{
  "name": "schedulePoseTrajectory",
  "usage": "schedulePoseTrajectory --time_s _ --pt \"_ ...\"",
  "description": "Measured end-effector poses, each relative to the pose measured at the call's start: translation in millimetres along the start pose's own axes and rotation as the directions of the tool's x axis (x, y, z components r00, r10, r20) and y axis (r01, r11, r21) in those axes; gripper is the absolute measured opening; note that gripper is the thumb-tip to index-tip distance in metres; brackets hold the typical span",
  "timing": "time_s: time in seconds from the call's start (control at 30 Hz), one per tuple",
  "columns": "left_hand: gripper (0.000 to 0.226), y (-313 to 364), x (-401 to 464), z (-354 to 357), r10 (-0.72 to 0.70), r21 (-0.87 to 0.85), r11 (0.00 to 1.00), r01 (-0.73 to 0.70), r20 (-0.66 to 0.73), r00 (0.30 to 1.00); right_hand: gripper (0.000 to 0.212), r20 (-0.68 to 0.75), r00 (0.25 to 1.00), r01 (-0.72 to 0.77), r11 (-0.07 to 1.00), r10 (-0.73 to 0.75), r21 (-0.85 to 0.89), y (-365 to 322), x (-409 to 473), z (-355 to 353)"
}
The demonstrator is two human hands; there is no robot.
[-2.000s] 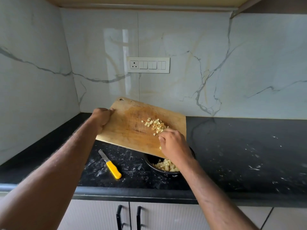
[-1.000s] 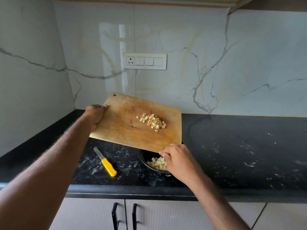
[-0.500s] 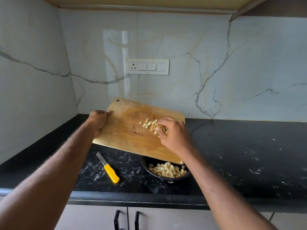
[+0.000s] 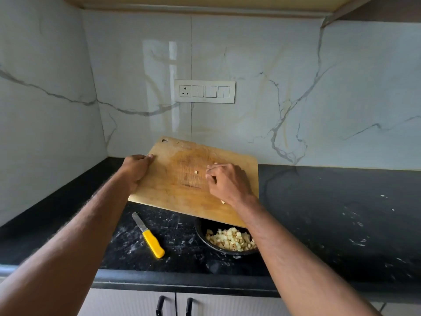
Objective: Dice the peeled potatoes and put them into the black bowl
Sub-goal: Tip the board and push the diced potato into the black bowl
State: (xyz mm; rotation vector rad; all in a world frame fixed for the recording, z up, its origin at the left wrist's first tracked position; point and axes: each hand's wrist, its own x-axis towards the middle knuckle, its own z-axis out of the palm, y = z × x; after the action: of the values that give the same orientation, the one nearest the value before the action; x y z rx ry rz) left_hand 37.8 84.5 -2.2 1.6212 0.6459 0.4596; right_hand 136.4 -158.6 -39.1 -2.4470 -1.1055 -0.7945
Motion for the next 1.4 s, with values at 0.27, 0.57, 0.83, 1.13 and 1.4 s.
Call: schedulePoseTrajectory --time_s 0.27,0.57,0.83,1.13,1.4 --pt "0.041 2.1 -6.8 4.5 0.019 0.024 1.0 -0.019 0.006 1.0 0.016 0.011 1.0 -0.013 0.997 0.012 0.07 -0.1 -57.2 -24.0" --pt "0.044 6.1 -6.3 1.2 0.022 0.014 1.0 -0.022 -0.003 1.0 0.026 0.216 0.976 -0.026 0.968 -0.029 0.249 -14.3 -126.8 -46.1" --pt "0.043 3.2 -6.5 -4.4 0.026 0.02 0.999 -0.025 -0.037 0.999 0.034 0.075 0.973 -0.232 0.932 0.22 0.279 14.2 -121.5 -59.9" --pt "0.046 5.5 -6.6 -9.4 0.029 0.032 0.999 -0.028 -0.03 0.999 0.026 0.103 0.974 -0.224 0.914 0.2 0.339 -8.9 -128.5 -64.2" --pt "0.042 0.3 -6.3 -12.8 0.015 0.004 1.0 -0.015 -0.037 0.999 0.018 0.077 0.976 -0.218 0.885 0.205 0.412 -21.9 -117.2 -63.4"
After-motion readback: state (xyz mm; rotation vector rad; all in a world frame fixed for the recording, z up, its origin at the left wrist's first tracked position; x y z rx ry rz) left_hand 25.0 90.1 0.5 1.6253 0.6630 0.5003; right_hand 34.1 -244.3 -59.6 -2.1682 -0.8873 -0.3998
